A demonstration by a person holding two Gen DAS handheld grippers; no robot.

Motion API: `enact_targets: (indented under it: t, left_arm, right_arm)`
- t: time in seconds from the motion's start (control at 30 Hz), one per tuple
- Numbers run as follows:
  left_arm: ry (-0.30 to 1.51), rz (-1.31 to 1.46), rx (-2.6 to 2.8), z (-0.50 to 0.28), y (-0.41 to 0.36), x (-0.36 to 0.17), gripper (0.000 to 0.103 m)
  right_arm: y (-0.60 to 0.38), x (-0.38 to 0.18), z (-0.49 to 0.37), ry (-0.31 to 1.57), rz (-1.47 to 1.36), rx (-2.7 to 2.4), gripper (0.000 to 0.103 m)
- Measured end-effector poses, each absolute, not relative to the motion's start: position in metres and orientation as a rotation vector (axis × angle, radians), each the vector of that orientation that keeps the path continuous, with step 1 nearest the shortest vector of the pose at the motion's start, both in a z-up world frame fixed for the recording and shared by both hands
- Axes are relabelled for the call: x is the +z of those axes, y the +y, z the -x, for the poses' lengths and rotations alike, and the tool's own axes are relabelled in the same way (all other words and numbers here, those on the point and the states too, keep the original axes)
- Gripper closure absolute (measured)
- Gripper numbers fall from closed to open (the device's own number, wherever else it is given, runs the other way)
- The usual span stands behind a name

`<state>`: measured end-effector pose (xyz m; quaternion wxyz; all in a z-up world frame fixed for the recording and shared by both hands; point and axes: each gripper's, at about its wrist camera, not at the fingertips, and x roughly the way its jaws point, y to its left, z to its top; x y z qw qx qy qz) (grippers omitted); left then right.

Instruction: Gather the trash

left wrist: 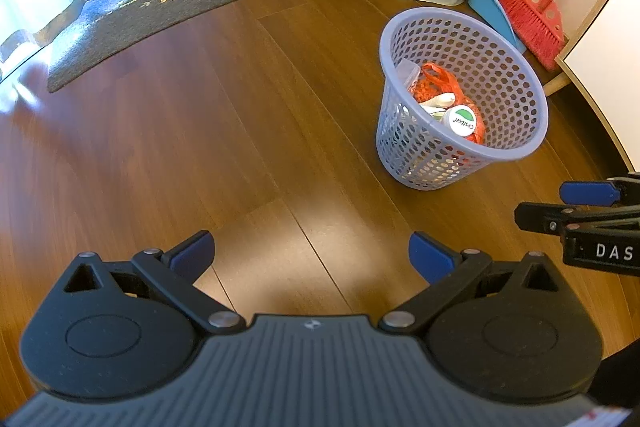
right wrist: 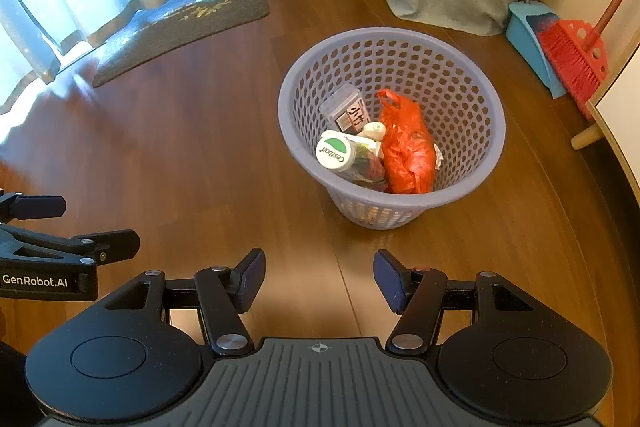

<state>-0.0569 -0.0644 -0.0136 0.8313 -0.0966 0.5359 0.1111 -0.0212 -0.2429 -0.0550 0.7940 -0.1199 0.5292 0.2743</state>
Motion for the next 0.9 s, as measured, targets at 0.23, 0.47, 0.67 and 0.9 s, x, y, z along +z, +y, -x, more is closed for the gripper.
enact_targets:
  t: [0.23, 0.47, 0.67, 0.9]
  left_arm:
    - [1.133, 0.201, 0.224, 0.0568, -0.0657, -0.0139, 0.001]
    - [1.133, 0.200, 0.222, 0.0565, -0.0667, -0.0141, 0.001]
    - [1.134, 0.201, 0.220, 0.0541, -0.0695, -0.0149, 0.001]
    - [1.096, 0.215, 0.201, 0.0552, -0.0737, -0.0133, 0.001]
  right_arm:
    - [-0.2420, -0.0552, 0.0219, 1.139, 0.260, 0.592, 0.046]
    - [-0.2422, -0.0558, 0.0223, 1.141, 0.260, 0.592, 0.046]
    - [-0.2424, -0.0559, 0.0219, 1.141, 0.260, 0.593, 0.046]
    - [-0.2425, -0.0567, 0.0215, 1.140, 0.260, 0.593, 0.046]
